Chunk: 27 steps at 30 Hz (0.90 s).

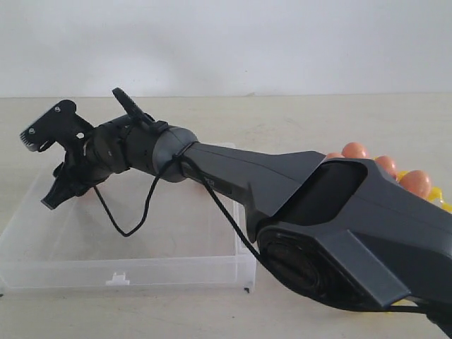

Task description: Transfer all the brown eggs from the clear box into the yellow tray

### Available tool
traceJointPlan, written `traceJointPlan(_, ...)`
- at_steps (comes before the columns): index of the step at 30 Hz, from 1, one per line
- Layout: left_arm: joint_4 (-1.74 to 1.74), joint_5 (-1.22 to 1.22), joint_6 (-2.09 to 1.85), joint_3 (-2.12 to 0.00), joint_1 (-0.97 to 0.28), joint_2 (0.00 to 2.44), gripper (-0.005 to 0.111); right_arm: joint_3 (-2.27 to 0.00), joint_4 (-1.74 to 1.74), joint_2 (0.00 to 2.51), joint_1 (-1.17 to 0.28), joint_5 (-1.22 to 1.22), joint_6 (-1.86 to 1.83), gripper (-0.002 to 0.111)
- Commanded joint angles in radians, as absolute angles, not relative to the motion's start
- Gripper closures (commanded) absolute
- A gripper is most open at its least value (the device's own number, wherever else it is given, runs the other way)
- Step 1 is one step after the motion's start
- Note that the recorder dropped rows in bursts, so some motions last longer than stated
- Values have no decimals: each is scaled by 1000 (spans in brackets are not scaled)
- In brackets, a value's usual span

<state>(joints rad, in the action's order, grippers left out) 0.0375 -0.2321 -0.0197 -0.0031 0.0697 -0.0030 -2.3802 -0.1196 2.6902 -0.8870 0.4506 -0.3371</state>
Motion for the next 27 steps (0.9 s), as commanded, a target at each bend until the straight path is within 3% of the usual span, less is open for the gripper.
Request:
traceJointPlan(1,35,-232,-20,0,71,0,111,-2385,-128,2685,-887,468,-336,108)
traceJointPlan(7,35,-232,-20,0,71,0,111,-2385,-123,2660,-887,509,-286,106)
traceJointPlan(19,35,-232,-20,0,71,0,111,-2385,-70,2529,-887,895,-169,106)
traceJointPlan(27,35,-232,-20,0,71,0,111,-2385,-39,2491,-887,1028,-158,106)
